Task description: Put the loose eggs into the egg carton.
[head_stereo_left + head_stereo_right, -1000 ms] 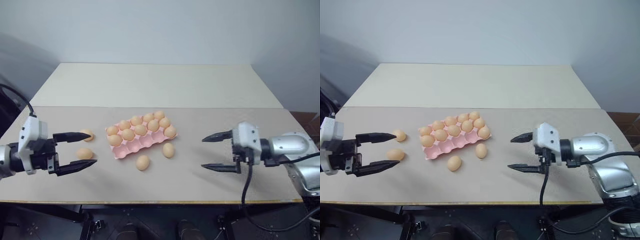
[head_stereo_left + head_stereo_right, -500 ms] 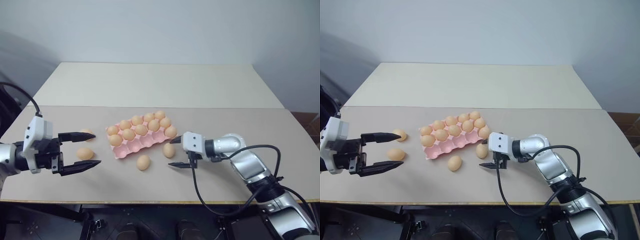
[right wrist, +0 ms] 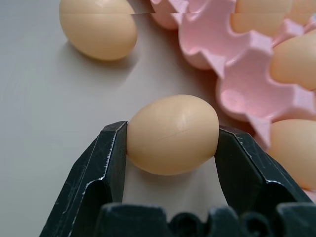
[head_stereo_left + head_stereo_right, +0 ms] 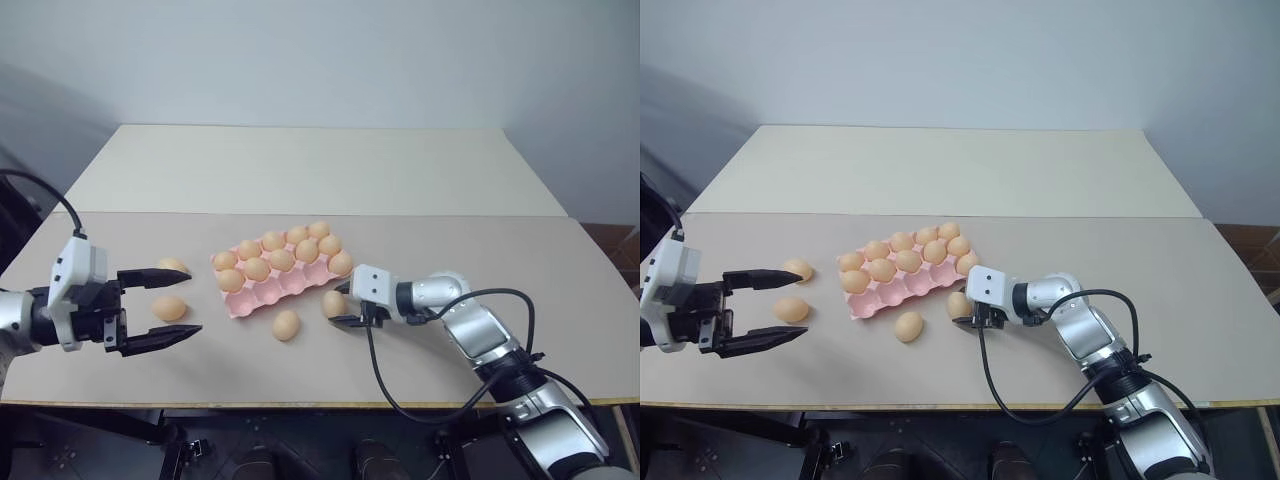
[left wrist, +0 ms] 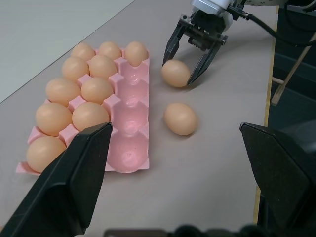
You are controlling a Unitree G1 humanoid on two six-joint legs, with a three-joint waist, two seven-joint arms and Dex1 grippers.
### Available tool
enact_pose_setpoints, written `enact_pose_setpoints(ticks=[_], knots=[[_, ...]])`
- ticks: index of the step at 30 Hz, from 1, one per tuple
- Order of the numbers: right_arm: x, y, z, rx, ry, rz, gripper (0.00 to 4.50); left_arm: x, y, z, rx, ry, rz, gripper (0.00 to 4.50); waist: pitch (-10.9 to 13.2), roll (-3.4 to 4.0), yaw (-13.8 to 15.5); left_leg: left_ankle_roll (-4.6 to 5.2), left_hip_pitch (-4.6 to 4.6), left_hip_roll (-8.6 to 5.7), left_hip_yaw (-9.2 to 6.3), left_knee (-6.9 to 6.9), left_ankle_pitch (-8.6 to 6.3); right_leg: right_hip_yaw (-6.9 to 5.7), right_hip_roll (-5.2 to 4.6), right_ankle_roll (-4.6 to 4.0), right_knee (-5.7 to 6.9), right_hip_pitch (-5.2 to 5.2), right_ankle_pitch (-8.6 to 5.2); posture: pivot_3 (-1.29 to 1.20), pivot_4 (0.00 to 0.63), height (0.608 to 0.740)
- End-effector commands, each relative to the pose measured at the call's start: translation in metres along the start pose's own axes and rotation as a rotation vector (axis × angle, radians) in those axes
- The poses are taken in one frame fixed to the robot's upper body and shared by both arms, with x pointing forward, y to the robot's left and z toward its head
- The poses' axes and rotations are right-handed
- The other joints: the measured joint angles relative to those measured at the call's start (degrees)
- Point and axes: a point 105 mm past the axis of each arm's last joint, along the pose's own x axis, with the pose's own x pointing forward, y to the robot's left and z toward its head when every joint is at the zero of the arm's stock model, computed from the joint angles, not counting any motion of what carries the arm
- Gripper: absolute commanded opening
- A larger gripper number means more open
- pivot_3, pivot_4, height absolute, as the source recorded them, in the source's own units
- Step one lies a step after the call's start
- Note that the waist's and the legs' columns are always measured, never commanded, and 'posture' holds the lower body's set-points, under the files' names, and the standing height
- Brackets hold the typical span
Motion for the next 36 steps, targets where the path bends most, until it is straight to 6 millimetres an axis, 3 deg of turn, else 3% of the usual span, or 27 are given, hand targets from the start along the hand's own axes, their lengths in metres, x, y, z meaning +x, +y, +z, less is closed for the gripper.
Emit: enact_pose_setpoints(ticks=[1,6,12,15,18,19,22,25,29,32,36], knots=[[-0.017,-0.014,0.033,-0.040,-0.099,-0.055,2.66,-0.004,0.000,0.011,0.057,-0.012,0.013,4.50,0.0,0.00,0.0,0.00,0.00,0.00,0.00,0.00,0.00,0.00,0.00,0.00,0.00,0.00,0.00,0.00,0.150,0.740],[-0.007,-0.030,0.059,-0.036,-0.181,-0.090,2.66,-0.004,0.001,0.011,0.061,-0.011,0.018,4.50,0.0,0.00,-0.8,0.00,0.05,0.00,0.00,0.00,0.00,0.00,0.00,0.00,0.04,0.01,0.00,0.00,0.150,0.740],[0.024,-0.049,0.050,-0.002,-0.130,-0.153,2.66,-0.002,0.003,0.013,0.074,-0.015,0.023,4.50,0.0,-0.02,-1.3,0.00,0.01,0.00,-0.01,-0.01,0.00,0.00,0.00,-0.01,0.01,0.00,0.01,0.00,0.150,0.740],[0.026,-0.051,0.046,0.008,-0.121,-0.152,3.39,-0.003,0.004,0.014,0.080,-0.017,0.029,4.50,0.0,-0.02,-1.2,0.00,-0.07,0.00,-0.02,-0.01,0.00,-0.02,-0.01,-0.01,0.00,-0.05,0.01,0.00,0.150,0.740],[0.027,-0.054,0.045,0.013,-0.117,-0.175,4.39,-0.003,0.004,0.014,0.082,-0.017,0.032,4.50,0.0,-0.02,-1.3,-0.01,-0.10,0.00,-0.02,-0.01,0.00,-0.02,-0.02,0.00,0.00,-0.08,0.01,0.00,0.150,0.740],[0.026,-0.056,0.046,0.023,-0.125,-0.187,4.45,-0.003,0.004,0.014,0.083,-0.017,0.032,4.50,0.0,-0.02,-1.4,-0.01,-0.10,0.00,-0.02,-0.01,0.00,-0.02,-0.02,-0.01,0.02,-0.09,0.01,0.00,0.150,0.740],[0.012,-0.062,0.054,0.030,-0.160,-0.224,4.45,-0.002,0.004,0.013,0.083,-0.017,0.034,4.50,0.0,-0.02,-1.5,-0.01,-0.09,0.00,-0.02,-0.01,0.00,-0.02,-0.02,-0.01,0.03,-0.10,0.01,0.00,0.150,0.740],[-0.016,-0.062,0.058,0.025,-0.197,-0.244,4.45,-0.003,0.005,0.012,0.078,-0.016,0.040,4.50,0.0,-0.01,-1.4,0.00,-0.12,0.00,-0.03,-0.01,0.00,-0.02,-0.02,0.00,0.01,-0.10,0.01,0.00,0.150,0.740],[-0.060,-0.045,0.058,0.010,-0.236,-0.211,4.45,-0.010,0.010,0.010,0.066,-0.009,0.064,4.50,0.0,-0.02,-0.4,-0.01,-0.21,0.00,-0.07,-0.01,0.00,-0.12,-0.07,0.00,-0.09,-0.08,0.01,0.00,0.150,0.740],[-0.097,-0.026,0.050,0.005,-0.227,-0.151,4.45,-0.017,0.013,0.006,0.050,-0.002,0.089,4.50,0.0,-0.02,-0.1,0.00,-0.20,0.00,-0.07,-0.01,0.00,-0.13,-0.06,0.00,-0.09,-0.08,0.01,0.00,0.150,0.740],[-0.132,-0.005,0.036,0.023,-0.179,-0.061,4.45,-0.025,0.014,-0.001,0.027,0.010,0.104,4.50,0.0,-0.02,-0.2,0.00,-0.03,0.00,-0.04,-0.01,0.00,-0.09,-0.04,0.00,-0.06,0.02,0.00,0.00,0.150,0.740]])
